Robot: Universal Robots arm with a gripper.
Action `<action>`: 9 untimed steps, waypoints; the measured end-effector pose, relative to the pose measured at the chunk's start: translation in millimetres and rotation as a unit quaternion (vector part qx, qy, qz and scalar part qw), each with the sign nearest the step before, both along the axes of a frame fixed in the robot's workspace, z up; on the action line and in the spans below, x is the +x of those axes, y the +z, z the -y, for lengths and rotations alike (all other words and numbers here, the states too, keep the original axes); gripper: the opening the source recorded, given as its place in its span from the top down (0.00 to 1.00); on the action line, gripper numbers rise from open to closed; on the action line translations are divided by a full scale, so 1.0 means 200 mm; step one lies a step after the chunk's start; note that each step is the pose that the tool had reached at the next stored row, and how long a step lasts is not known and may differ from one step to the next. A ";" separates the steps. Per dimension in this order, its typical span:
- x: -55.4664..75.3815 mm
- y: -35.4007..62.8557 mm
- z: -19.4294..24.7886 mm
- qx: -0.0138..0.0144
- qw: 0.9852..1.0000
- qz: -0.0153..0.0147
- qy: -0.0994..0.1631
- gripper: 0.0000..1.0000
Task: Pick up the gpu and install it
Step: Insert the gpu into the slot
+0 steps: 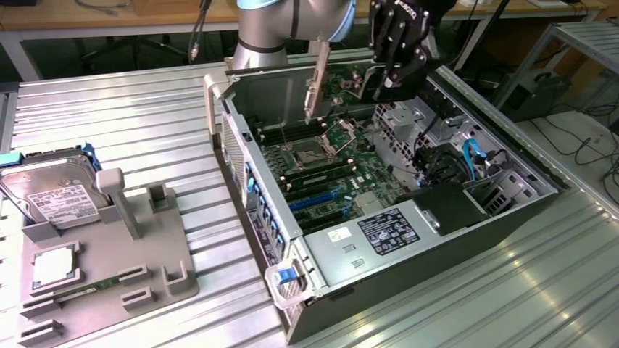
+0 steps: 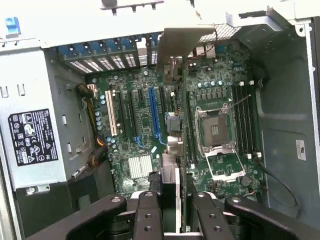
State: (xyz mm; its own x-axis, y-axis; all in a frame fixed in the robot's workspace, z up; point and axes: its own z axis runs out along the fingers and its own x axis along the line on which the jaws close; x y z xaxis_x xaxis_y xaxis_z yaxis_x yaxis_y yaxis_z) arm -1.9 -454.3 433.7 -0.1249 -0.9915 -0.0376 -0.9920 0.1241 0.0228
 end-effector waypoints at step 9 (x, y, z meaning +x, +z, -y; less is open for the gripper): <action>0.00 -0.009 0.000 0.000 0.998 0.000 0.055 0.72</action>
State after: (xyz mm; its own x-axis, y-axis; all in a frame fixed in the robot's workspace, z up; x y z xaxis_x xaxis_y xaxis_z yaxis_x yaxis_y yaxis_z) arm -1.9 -454.2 432.0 -0.0146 -0.9992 -0.0376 -0.9996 0.0137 0.0228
